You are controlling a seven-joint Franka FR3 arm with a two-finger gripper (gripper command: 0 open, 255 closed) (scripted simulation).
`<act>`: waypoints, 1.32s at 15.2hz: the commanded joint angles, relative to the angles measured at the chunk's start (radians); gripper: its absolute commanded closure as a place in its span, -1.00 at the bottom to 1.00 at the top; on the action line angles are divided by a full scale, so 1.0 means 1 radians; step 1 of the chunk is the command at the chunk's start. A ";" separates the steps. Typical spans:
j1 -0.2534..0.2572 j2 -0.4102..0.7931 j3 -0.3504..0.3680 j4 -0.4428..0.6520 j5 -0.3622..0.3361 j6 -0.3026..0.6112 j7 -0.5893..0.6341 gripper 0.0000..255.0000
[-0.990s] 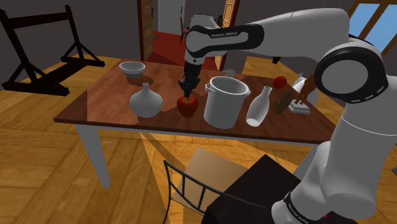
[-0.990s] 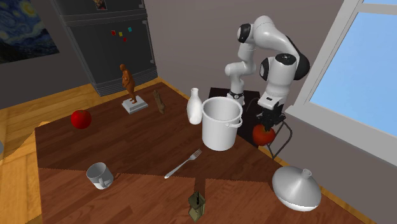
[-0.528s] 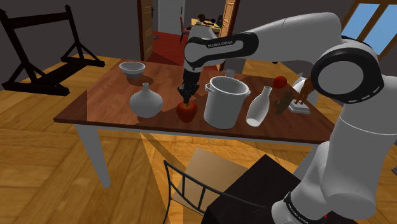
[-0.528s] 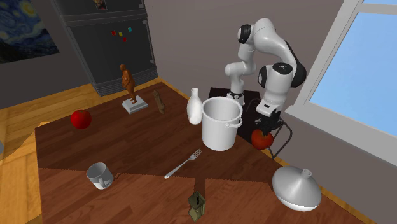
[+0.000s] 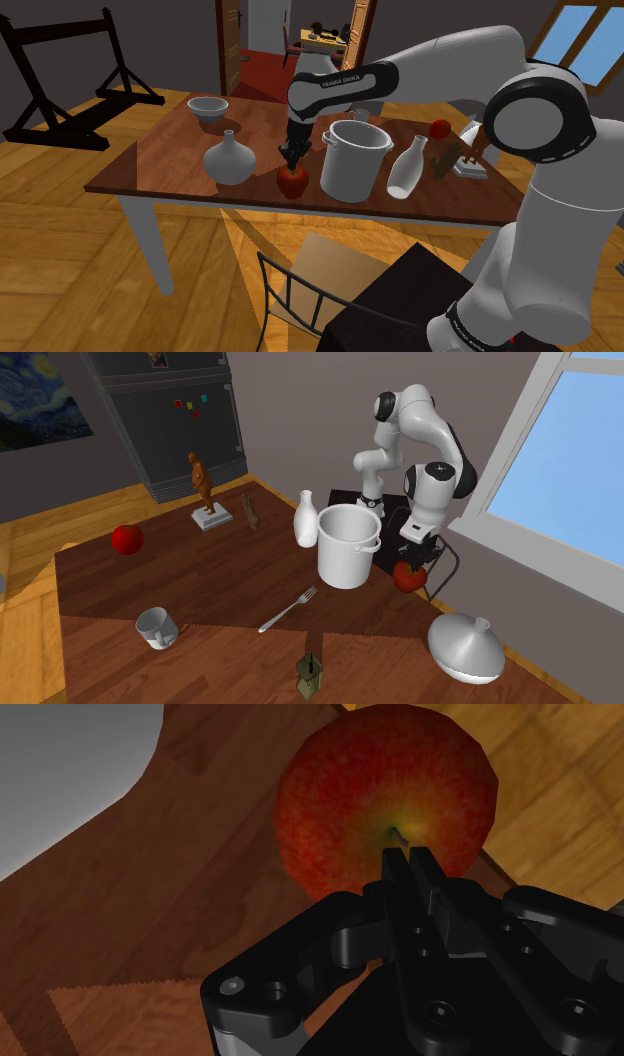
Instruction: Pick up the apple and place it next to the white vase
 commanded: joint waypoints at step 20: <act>-0.002 -0.039 -0.007 0.075 -0.017 -0.112 0.011 -1.00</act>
